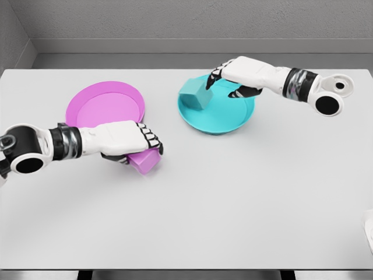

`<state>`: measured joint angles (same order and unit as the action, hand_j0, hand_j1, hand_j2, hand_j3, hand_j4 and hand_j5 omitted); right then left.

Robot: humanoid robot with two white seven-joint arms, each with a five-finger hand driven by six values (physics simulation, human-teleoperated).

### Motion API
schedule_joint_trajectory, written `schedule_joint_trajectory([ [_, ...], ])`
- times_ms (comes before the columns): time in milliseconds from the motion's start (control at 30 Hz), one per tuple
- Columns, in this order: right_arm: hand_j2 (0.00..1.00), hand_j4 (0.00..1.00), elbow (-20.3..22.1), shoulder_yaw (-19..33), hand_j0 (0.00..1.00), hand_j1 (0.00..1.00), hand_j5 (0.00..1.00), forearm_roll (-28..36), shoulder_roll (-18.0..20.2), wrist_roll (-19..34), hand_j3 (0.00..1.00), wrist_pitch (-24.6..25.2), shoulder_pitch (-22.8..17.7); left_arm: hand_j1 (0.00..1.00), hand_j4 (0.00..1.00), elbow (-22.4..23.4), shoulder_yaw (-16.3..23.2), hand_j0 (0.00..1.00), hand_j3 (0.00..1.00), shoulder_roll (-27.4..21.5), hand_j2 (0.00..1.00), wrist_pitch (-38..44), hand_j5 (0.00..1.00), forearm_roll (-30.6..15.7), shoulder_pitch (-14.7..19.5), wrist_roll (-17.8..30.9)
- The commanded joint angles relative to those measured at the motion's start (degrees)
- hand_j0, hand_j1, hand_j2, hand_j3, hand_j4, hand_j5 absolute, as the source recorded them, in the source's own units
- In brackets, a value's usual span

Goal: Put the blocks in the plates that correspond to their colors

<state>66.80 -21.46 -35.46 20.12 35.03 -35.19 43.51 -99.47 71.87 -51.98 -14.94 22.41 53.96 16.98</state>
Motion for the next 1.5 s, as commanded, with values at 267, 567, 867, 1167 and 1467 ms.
schedule_joint_trajectory([
  [267, 1.00, 1.00, 0.61, 3.09, 1.00, 1.00, 1.00, 1.00, 0.18, -0.03, 1.00, 0.19, -0.62, 0.40, 0.40, 1.82, -8.59, 0.40, 0.40, -7.26, 0.40, -4.31, 0.40, -4.30, 0.09, -0.02],
  [567, 1.00, 1.00, 3.95, 7.22, 1.00, 1.00, 1.00, 1.00, 3.61, -0.03, 1.00, 0.19, -4.48, 0.41, 0.41, 18.08, -10.61, 0.41, 0.41, 1.08, 0.41, -4.40, 0.41, -3.69, 4.92, 3.59],
  [867, 1.00, 1.00, 9.22, 8.71, 1.00, 1.00, 1.00, 1.00, 5.90, -0.03, 1.00, 0.19, -8.88, 0.43, 0.43, 28.37, -9.73, 0.43, 0.43, 9.97, 0.43, -4.31, 0.43, -1.22, 4.84, 5.17],
  [1167, 1.00, 1.00, 9.22, 9.59, 1.00, 1.00, 1.00, 1.00, 5.98, -0.03, 1.00, 0.19, -9.40, 0.91, 0.91, 30.65, -9.47, 0.91, 0.91, 10.32, 0.91, -3.69, 0.91, -1.31, 4.66, 5.08],
  [1467, 1.00, 1.00, 9.22, 10.21, 1.00, 1.00, 1.00, 1.00, 6.07, -0.03, 1.00, 0.19, -9.84, 1.00, 1.00, 30.57, -9.56, 1.00, 1.00, 9.88, 1.00, -3.87, 1.00, -1.75, 4.75, 4.91],
])
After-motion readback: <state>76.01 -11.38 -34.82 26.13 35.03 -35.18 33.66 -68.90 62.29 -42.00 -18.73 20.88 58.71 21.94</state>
